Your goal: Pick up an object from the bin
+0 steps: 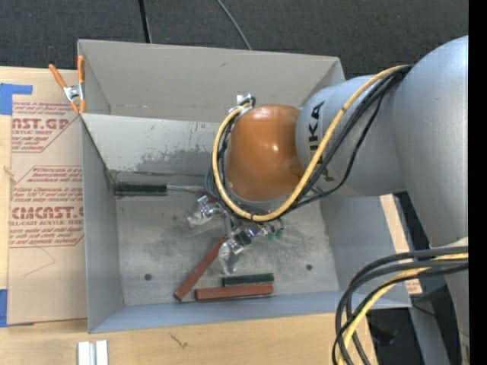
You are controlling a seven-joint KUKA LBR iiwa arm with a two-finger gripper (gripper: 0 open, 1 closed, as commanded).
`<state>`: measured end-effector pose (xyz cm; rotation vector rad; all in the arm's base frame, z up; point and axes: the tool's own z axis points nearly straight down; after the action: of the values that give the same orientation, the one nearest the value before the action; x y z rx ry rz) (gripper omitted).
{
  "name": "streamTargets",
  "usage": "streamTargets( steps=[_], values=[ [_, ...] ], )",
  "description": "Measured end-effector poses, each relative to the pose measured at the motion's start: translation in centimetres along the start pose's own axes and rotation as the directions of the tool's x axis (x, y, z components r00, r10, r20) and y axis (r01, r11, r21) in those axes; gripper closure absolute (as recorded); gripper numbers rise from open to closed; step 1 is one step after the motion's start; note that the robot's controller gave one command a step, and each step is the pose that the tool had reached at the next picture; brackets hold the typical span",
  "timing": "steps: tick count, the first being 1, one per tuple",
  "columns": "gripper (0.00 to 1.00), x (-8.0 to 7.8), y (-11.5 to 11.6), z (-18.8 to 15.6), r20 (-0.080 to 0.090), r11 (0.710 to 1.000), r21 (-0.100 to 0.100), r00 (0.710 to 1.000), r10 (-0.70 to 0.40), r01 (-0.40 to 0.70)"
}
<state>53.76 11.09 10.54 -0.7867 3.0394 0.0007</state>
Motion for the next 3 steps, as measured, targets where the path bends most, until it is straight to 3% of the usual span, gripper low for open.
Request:
streamTargets(
  steps=[1, 3],
  values=[
    [1.00, -1.37, -1.39, 3.00, -0.006, 0.993, -0.005, 0.993, -0.119, 0.118],
    [1.00, -1.37, -1.37, 2.87, -0.005, 0.993, -0.005, 0.993, -0.118, 0.118]
  ],
)
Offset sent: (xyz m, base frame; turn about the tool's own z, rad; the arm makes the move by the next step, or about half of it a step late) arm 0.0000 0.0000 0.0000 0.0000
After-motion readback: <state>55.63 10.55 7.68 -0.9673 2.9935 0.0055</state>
